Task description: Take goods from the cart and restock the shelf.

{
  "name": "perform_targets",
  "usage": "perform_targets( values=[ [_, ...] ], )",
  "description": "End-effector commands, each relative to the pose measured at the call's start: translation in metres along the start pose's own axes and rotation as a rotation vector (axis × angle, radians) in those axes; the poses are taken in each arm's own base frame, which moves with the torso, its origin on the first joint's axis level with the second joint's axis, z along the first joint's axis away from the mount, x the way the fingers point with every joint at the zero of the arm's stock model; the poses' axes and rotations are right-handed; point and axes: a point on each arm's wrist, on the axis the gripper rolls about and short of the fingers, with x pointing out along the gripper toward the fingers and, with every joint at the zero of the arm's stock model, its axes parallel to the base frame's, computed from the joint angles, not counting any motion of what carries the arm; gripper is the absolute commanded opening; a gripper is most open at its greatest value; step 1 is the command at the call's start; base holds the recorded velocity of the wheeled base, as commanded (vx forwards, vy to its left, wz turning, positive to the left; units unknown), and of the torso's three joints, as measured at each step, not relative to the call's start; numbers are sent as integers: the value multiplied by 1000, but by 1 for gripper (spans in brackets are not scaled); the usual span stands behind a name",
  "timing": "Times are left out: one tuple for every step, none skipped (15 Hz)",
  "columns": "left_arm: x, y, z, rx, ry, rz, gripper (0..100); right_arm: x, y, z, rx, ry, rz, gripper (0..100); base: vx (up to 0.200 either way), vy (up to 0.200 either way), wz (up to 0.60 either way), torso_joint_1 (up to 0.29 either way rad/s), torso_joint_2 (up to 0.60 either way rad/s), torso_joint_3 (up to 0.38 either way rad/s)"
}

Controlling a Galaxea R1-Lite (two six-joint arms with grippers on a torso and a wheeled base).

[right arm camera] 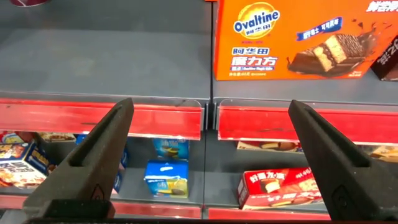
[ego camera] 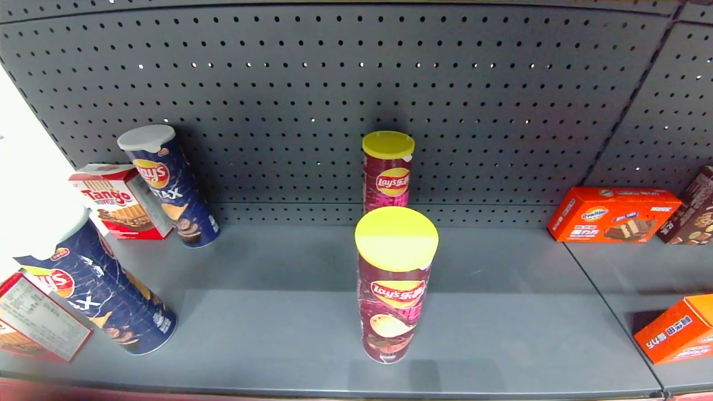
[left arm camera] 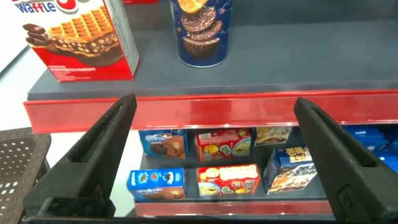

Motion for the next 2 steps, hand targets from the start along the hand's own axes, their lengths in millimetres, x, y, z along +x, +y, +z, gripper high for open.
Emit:
perform_targets(
  values=[
    [0, 0, 0, -4, 2, 3, 100, 0, 0, 0, 0, 0, 1, 100, 0, 0, 0, 0, 0, 0],
    [0, 0, 0, -7, 2, 11, 100, 0, 0, 0, 0, 4, -4, 100, 0, 0, 0, 0, 0, 0]
  ],
)
